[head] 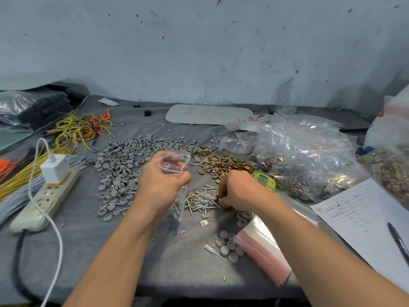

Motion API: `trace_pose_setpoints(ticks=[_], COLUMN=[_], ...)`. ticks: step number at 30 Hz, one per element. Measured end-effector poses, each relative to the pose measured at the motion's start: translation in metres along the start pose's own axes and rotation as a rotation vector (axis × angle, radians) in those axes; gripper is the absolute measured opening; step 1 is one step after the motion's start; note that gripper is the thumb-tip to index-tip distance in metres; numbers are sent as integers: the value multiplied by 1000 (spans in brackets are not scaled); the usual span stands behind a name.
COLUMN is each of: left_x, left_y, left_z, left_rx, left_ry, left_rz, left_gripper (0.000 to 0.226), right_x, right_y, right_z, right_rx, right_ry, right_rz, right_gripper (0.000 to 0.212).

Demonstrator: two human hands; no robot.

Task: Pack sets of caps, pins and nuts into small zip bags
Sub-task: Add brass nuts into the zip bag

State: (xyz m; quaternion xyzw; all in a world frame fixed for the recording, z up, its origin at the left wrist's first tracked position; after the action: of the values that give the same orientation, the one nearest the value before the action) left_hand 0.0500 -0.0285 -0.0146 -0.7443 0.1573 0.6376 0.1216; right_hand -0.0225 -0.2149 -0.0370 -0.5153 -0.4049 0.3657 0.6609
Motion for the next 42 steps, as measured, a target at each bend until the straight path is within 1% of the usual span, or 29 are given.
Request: trace_pose_setpoints(ticks=[4,7,9,12,15,17,23,26,30,35,38,40,42], left_x=[0,0,1,3,2,0,-2,-3,-2,-1,0,1,1], left_y=[2,3,3,4,5,7,9,10,9,7,6,5,5], left_z=[-1,-2,-2,-1,0,0,2,3,2,1,0,0,0], left_rx=[12,11,11,18,6,-4,-5,-10,2,2,2,5,8], left_ry=[11,18,14,17,18,17,30,38,30,37,40,44,40], left_rz=[-8,-9,-16,-47,-87,-100,-137,-139,-123,-139,-153,-164,-169], left_gripper=[50,50,47,38,33,32,29,28,28,27,29,32,34], right_x=[0,-5,-8,-10,-6,-3,1,1,2,3,1,-4,-14], right_y=[-2,-10,-14,-18,-19,-19,-19,-18,-16,-14,-12,-11,-10], right_z=[0,1,4,9,12,11,12,11,10,8,8,7,2], right_rx=[34,-3,-30,-66,-9,34,118,141,185,221,234,177,63], right_ry=[-29,-33,-17,-11,-58,-80,-111,-75,-44,-26,2,86,198], right_rz=[9,-77,-252,-601,-936,-1067,-1325,-1409,-1453,-1494,-1463,-1458,-1454], right_gripper=[6,17,17,8,8,14,36,42,44,40,34,29,30])
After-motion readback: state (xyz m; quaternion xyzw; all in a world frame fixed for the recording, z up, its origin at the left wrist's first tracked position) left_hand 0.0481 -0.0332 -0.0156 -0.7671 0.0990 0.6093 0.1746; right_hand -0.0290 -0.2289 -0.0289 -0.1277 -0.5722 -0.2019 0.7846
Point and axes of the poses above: each hand's wrist, its own z-axis away from the middle knuckle, its own y-axis out of the palm, x = y × z, the point moved 4 cm from there along -z, towards the middle knuckle, and after that the axes turned 8 degrees about z, right-handed, at the moved point
